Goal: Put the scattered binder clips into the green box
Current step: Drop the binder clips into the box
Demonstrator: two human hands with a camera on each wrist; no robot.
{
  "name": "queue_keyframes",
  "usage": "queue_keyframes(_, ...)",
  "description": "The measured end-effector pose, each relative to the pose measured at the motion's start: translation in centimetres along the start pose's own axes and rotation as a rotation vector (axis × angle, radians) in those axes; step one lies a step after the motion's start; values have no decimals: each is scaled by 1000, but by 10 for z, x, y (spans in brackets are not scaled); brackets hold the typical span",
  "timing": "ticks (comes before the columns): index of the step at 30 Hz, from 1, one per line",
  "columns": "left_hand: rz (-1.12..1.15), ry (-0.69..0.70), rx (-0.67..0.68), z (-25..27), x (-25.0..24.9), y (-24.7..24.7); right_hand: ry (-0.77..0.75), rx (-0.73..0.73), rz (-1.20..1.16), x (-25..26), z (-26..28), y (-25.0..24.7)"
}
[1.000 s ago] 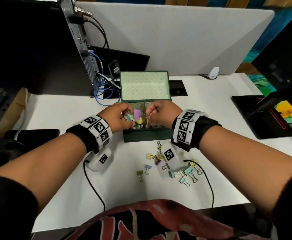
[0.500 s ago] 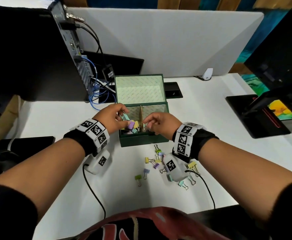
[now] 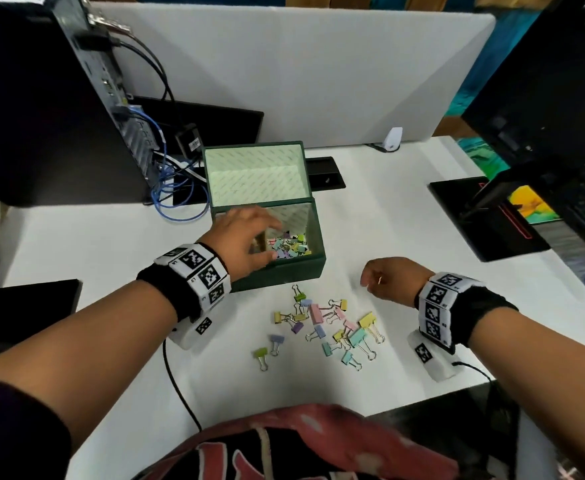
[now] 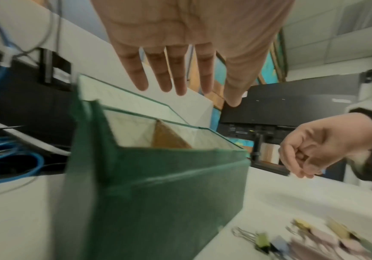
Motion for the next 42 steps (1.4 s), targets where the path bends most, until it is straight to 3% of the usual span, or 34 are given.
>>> queue_keyframes(4,-77,244,317,-1,-38,30,44,159,227,-9,11,23)
queue_keyframes(7,-192,353,547,0,-61,61,-4,179,197,-17,17,39)
queue_keyframes(11,-271,484,697,-1,-81,97,-19,173,195,-22,20,50)
queue_keyframes(20,-357,532,645,-21,-106,133,116,25,49,-50,20,52)
queue_keyframes(26,-391,568,651,-25,-109,137,125,50,6,-53,23,53)
queue_keyframes(35,-179,460,580,-21,-90,118,140,42,45,-34,10,46)
queue_keyframes(39,6,336,518,-18,-76,98,124,-43,-78,-18,5,25)
queue_keyframes(42,131,225,397,-11,-63,70,81,-104,-268,7,0,5)
Point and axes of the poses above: each hand's wrist, its own z-axis away from the middle knuckle, its own y-axis out of the palm, x = y × z, the point moved 1 cm from there along -z, towards the middle knuckle, and after that the axes turned 6 degrees about y, right-handed, at the moved point
